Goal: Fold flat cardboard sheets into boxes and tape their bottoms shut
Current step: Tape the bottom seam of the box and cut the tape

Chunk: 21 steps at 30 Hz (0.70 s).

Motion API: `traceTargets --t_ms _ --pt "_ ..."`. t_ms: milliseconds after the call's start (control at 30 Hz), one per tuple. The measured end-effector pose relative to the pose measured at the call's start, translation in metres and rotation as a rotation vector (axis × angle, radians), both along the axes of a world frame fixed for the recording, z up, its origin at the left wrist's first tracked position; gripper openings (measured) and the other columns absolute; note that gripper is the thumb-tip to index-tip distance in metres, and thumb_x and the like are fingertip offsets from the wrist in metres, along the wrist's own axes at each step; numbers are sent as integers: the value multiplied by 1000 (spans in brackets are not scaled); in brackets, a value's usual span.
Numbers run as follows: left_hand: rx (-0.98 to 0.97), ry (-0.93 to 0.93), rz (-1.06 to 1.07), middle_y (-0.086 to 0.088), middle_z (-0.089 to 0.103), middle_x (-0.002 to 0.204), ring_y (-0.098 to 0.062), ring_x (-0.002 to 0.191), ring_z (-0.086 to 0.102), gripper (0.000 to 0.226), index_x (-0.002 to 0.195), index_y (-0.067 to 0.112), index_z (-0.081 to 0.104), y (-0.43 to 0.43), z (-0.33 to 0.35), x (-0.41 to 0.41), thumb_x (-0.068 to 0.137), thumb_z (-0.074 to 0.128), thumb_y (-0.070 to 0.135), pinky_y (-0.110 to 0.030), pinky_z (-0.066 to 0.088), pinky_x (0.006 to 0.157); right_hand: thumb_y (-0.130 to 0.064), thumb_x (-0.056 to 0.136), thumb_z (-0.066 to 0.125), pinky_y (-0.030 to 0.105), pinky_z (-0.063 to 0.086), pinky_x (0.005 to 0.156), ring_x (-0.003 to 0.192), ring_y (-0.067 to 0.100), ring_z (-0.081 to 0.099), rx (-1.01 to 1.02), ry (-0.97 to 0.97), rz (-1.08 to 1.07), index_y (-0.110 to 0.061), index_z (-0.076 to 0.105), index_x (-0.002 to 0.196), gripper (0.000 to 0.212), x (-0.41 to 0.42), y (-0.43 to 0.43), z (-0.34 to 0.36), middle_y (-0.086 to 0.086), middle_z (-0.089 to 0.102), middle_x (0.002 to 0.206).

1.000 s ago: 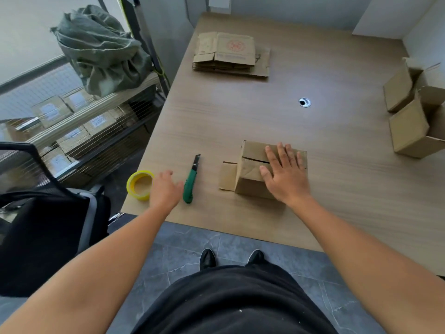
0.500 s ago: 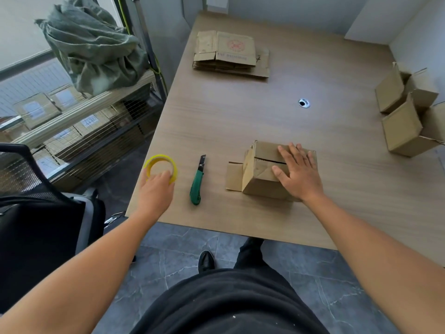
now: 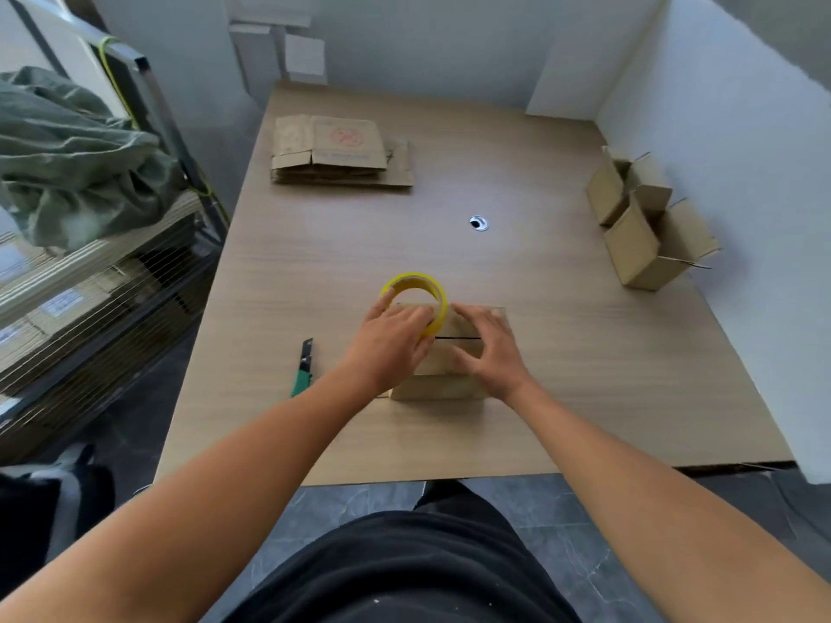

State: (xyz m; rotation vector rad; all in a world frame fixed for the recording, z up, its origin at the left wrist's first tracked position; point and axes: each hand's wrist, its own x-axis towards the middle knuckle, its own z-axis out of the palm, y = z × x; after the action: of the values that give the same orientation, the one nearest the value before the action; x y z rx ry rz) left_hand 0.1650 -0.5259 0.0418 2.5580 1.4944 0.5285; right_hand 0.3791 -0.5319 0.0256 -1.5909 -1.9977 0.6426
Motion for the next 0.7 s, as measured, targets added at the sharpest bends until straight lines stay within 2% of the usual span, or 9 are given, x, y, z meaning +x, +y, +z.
traceTargets --t_ms 67,133,200,267,333,400,500,600,700 --pt "-55 63 -1 -2 68 110 -24 117 58 32 123 19 58 4 -2 17 95 54 34 -35 12 121 -55 80 65 24 32 109 121 16 49 45 54 -31 -20 60 134 65 0 0 -2 -10 59 126" --pt "-52 117 30 -2 67 102 -24 113 57 25 114 20 59 6 -4 27 95 54 35 -35 13 120 -47 80 69 28 38 106 114 16 52 92 74 -73 -18 67 123 52 1 4 -7 -8 64 117" --pt "-37 111 61 0 68 99 -24 108 57 20 106 20 59 7 -10 31 93 56 34 -35 16 119 -31 82 74 36 44 100 106 13 51 96 119 -146 -20 71 111 31 0 8 -10 -11 66 103" --pt "-4 98 84 2 70 98 -25 102 58 21 104 20 61 10 -16 31 90 57 35 -34 17 117 -20 83 77 36 46 94 99 11 50 81 147 -199 -22 72 99 16 -2 11 -8 -18 62 89" --pt "25 72 100 4 71 95 -25 96 59 27 104 20 63 12 -20 31 86 53 38 -34 20 116 -17 84 77 35 45 92 95 11 50 56 173 -209 -24 72 90 11 -3 14 -6 -24 59 83" --pt "33 49 107 5 70 92 -24 92 59 35 103 20 64 14 -18 32 84 45 42 -36 27 114 -16 85 76 36 44 93 94 11 49 40 192 -188 -24 70 88 10 0 16 -6 -25 59 81" --pt "41 52 98 6 71 91 -23 88 58 37 104 20 66 16 -18 34 83 46 43 -36 35 111 -14 88 71 43 44 90 92 15 50 66 118 -106 -22 68 90 9 5 17 -8 -14 63 84" --pt "48 84 88 6 71 90 -22 87 58 38 103 20 68 16 -21 31 85 47 46 -34 34 111 -13 90 64 47 45 84 88 21 53 70 128 -39 -20 65 89 7 11 18 -4 -7 61 85" --pt "93 91 110 6 70 82 -23 83 61 36 91 19 68 18 -19 30 86 47 48 -33 34 109 -16 92 55 46 47 78 87 21 55 76 92 89 -20 60 89 6 20 21 4 -6 56 88"
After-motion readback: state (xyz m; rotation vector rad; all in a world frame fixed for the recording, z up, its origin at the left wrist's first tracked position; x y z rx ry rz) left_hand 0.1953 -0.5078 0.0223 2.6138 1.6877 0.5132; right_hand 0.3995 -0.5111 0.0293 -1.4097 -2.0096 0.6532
